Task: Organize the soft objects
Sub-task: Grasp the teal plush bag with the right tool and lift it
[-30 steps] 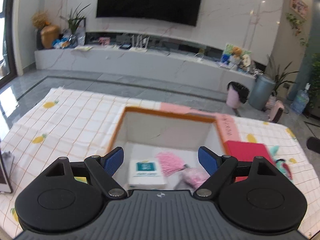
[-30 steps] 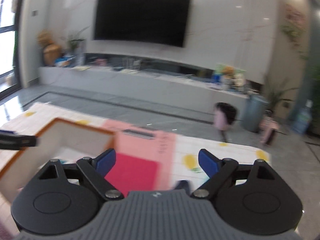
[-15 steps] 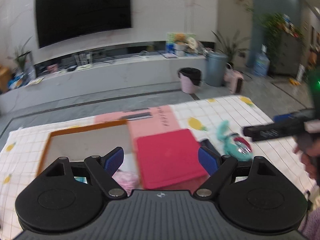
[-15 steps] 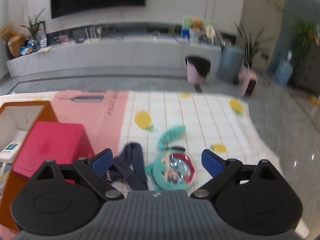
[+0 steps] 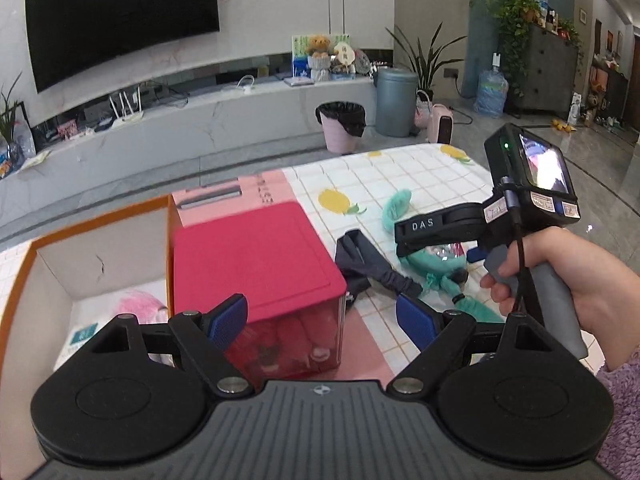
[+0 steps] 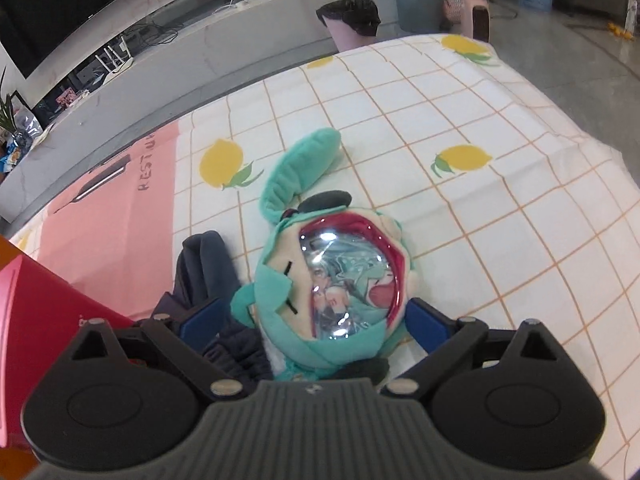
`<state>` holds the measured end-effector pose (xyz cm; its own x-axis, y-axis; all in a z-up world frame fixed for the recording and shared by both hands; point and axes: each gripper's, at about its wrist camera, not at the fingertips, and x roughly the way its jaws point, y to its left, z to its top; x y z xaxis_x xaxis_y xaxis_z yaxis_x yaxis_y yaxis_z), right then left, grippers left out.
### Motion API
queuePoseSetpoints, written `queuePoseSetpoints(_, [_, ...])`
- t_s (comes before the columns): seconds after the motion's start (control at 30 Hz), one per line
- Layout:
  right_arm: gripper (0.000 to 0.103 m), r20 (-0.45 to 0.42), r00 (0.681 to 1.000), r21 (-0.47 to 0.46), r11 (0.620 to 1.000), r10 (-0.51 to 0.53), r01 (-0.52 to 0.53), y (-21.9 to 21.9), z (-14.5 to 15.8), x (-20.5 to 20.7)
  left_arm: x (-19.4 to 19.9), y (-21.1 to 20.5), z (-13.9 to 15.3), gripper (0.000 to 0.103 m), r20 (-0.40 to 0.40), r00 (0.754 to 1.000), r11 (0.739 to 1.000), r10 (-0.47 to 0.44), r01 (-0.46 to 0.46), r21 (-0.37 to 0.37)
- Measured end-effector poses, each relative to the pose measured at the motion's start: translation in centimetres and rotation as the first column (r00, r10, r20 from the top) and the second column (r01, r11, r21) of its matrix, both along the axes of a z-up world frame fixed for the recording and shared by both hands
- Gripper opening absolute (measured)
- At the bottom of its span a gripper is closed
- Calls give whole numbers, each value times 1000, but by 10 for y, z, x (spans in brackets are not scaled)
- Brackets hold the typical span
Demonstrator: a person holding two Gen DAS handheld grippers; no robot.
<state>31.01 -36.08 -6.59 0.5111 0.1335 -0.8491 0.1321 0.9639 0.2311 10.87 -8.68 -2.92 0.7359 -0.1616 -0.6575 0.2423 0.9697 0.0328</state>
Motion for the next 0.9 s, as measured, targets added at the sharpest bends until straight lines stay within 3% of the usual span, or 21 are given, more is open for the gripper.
queuePoseSetpoints(0.17, [96,4,1000,-60,998,-4,4,6,-10,4,0,7,-5,99,-33,999,999,5,-6,-41])
queuePoseSetpoints(0.37, [91,21,999,-100,995,-29,31,4,-21,7,-5,3,-8,99,-47,997,997,-60,58,-54])
queuePoseSetpoints(0.47, [85,5,999,-103,994,-48,48,-1,-17,5,-11,-4,-9,99,-30,997,997,-66,65,-35])
queuePoseSetpoints(0.6, [85,-31,991,-124,984,-131,126,-18,-7,-6,-19,-17,-15,99,-8,995,995,-98,97,-19])
queuePoseSetpoints(0.73, [84,11,981,-134,972,-195,195,-37,10,-17,-24,-38,-23,99,25,990,991,-135,135,13])
queuePoseSetpoints(0.9, [83,86,976,-174,961,-202,215,-52,45,-35,-31,-73,-35,99,76,983,980,-165,155,126])
